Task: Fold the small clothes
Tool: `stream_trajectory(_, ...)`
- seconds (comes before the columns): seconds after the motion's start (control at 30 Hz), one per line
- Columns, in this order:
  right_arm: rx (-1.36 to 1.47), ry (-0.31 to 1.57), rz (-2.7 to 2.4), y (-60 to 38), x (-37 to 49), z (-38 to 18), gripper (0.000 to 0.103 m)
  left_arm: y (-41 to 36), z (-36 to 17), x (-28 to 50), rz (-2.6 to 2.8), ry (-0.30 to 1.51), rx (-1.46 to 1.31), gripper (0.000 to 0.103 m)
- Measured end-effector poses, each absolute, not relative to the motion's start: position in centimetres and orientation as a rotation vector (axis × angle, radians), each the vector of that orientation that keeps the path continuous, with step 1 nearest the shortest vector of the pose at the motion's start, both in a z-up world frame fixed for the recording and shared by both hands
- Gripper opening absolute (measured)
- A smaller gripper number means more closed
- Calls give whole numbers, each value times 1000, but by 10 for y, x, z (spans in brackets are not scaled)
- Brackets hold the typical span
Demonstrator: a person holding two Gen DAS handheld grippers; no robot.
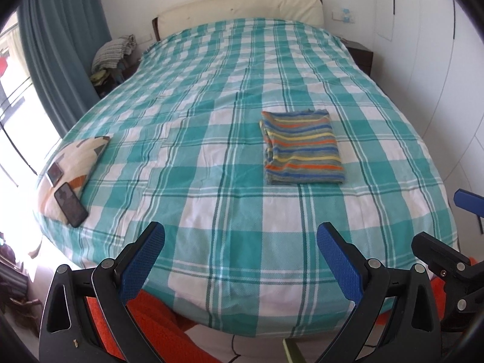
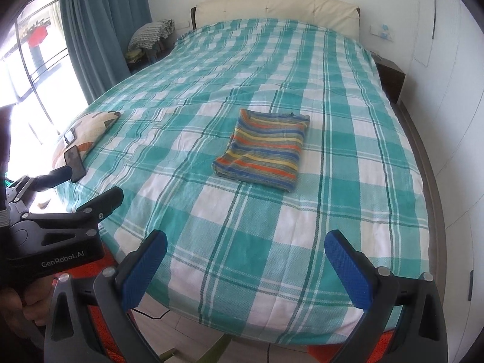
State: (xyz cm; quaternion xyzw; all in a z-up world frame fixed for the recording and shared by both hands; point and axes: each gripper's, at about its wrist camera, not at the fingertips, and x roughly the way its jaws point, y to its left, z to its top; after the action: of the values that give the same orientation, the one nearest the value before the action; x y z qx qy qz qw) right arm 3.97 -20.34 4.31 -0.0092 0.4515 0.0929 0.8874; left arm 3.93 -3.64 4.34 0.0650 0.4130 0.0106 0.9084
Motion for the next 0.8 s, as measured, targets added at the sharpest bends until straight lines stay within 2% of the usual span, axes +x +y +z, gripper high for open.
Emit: stream_trajectory(0.8, -24, 963, 133, -207, 31, 45, 103, -35, 34, 40, 16, 881, 156, 101)
